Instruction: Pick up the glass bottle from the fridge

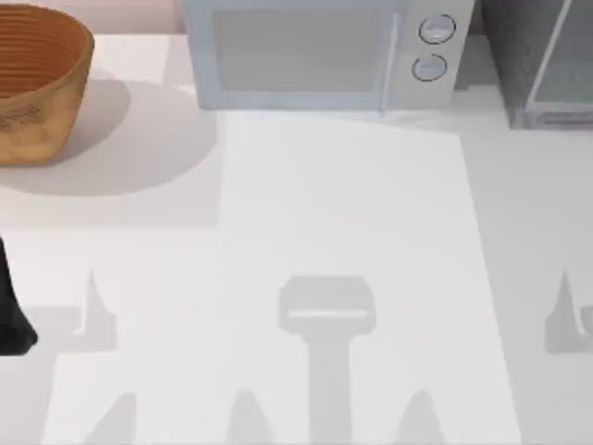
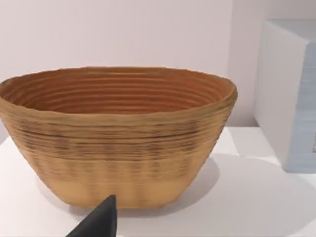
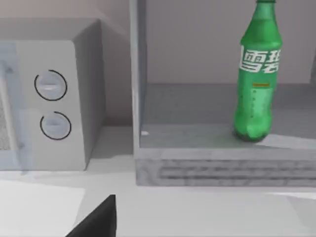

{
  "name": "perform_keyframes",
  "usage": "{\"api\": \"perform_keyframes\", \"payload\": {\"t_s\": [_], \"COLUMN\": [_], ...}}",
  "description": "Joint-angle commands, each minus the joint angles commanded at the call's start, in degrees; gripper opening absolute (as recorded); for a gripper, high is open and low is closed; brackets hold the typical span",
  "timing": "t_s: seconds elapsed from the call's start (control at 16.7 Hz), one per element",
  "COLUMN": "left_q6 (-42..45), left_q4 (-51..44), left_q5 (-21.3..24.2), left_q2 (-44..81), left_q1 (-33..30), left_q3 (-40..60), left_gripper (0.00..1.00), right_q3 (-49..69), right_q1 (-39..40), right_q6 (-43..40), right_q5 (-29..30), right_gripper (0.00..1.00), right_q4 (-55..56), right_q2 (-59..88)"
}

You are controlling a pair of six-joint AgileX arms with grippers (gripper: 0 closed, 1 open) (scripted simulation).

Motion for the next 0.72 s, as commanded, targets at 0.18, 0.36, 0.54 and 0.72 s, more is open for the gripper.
{"api": "perform_keyframes", "payload": {"t_s": [0.18,0.36,0.54,0.72], "left_q6": [0.0,0.0,0.0,0.0], "left_q4": [0.0,0.0,0.0,0.0], "left_q5": [0.0,0.0,0.0,0.0], "left_q2": [0.0,0.0,0.0,0.0], "left_q1": [0.0,0.0,0.0,0.0], "left_q3": [0.0,0.0,0.0,0.0], "left_gripper": [1.00,1.00,1.00,1.00], "right_q3": [0.1,0.9,2.3,3.8], "right_q1": [-0.2,-2.2,-5.7,-10.2], "right_q6": [0.0,-0.1,-0.1,0.0], "right_q5": [-0.2,-2.1,-5.4,-9.6], "right_gripper": [1.00,1.00,1.00,1.00], "right_q4": [0.6,6.0,16.5,30.3], "right_q2": [0.6,5.8,16.5,31.9]}}
